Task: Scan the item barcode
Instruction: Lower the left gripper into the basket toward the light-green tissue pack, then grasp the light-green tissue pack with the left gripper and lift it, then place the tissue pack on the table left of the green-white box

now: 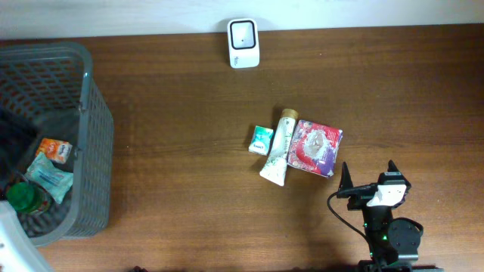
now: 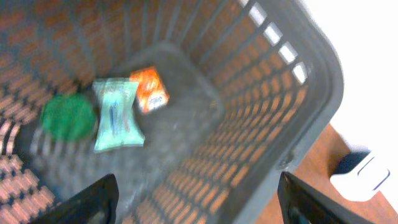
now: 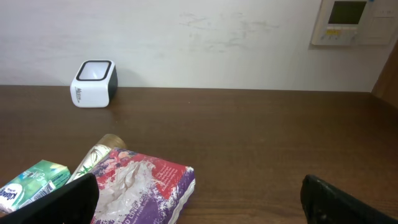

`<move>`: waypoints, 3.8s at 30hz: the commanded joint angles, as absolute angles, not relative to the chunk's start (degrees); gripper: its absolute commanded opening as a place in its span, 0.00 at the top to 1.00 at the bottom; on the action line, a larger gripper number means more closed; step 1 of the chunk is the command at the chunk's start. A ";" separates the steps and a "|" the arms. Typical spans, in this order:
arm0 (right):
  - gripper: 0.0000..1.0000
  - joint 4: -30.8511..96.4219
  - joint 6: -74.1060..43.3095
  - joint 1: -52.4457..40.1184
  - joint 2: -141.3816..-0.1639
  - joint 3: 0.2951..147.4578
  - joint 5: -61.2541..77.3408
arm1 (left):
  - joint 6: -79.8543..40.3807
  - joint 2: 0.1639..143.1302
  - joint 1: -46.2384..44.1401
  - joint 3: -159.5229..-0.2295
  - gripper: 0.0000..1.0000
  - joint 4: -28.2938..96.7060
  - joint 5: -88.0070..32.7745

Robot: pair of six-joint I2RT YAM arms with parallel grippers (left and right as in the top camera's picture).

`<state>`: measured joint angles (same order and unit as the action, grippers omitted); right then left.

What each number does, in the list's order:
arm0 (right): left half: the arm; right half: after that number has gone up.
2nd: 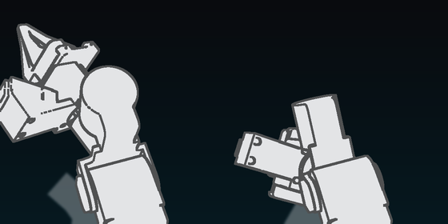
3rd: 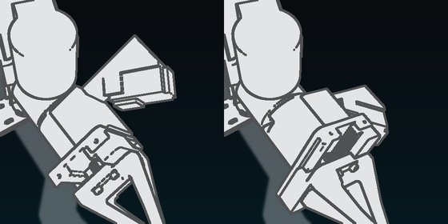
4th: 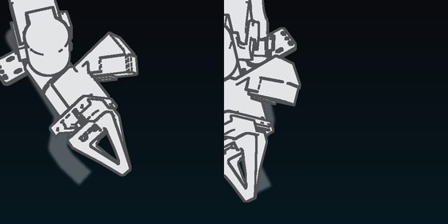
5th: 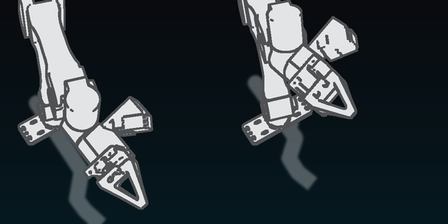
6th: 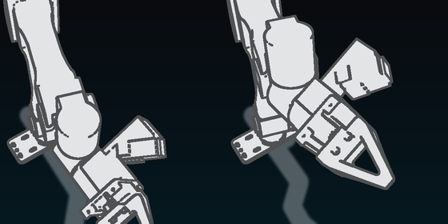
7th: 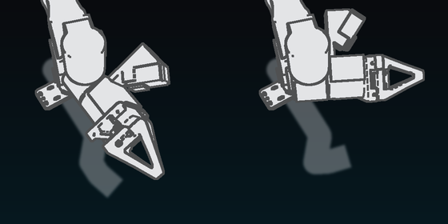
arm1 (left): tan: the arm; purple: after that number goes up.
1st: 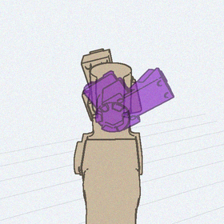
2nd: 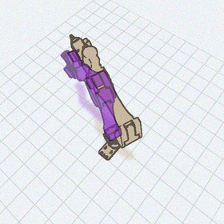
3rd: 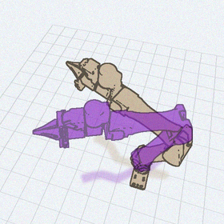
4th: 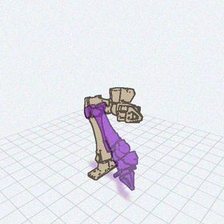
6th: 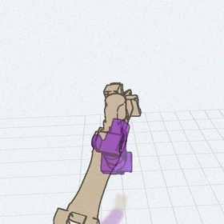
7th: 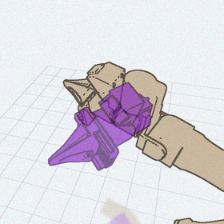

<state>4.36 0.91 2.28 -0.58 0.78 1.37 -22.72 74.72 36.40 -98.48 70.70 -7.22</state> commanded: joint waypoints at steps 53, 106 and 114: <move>0.01 4.51 1.06 2.66 -0.21 0.32 1.23 | -22.63 126.32 32.40 -96.99 1.00 70.43 23.22; 0.02 4.51 1.06 2.66 -0.21 0.32 1.26 | -21.28 98.80 -27.27 -95.02 1.00 60.60 -4.43; 0.01 4.51 1.06 2.66 -0.21 0.32 1.23 | -26.76 102.54 -27.97 -81.47 1.00 47.46 4.29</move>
<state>4.36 0.91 2.28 -0.58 0.78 1.34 -25.36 100.60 -27.79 -84.03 49.87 1.21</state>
